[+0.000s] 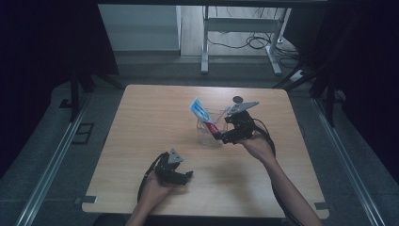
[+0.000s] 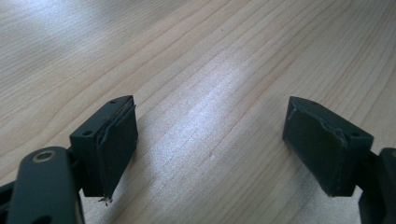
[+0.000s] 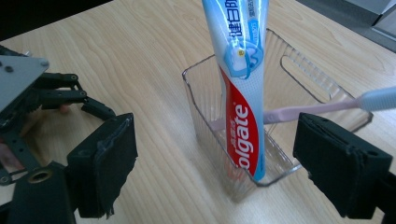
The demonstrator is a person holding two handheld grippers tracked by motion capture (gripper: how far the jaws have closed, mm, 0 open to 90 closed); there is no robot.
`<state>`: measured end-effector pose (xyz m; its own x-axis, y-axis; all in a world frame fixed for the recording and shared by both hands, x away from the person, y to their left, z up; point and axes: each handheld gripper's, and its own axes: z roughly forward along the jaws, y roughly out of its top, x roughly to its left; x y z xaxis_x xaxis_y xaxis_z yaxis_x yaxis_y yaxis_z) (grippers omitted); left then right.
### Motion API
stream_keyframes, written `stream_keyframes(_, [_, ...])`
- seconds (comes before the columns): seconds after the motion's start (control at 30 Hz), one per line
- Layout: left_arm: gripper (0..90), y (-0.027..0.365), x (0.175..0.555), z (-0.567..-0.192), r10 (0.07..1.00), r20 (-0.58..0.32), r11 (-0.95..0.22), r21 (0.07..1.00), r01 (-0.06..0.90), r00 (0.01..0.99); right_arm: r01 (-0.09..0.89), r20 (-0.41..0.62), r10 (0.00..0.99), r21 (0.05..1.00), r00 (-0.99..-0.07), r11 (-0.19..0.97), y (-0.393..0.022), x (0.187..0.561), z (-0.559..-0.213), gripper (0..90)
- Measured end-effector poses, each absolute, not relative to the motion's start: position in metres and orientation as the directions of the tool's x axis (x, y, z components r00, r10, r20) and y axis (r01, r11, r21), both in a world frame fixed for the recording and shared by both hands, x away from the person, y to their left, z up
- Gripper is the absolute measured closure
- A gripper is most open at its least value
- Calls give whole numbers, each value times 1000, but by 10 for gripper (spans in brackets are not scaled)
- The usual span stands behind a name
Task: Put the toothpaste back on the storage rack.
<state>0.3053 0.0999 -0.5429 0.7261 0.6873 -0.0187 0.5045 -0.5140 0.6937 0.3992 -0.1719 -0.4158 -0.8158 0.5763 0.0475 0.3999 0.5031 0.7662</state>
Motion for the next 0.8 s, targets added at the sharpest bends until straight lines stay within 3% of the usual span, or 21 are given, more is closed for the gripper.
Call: stream_keyframes(0.8, [181,100,305,-543,688,-19,-512,695,504,725,390,16,596,770,-803,504,-200,367,-423,132])
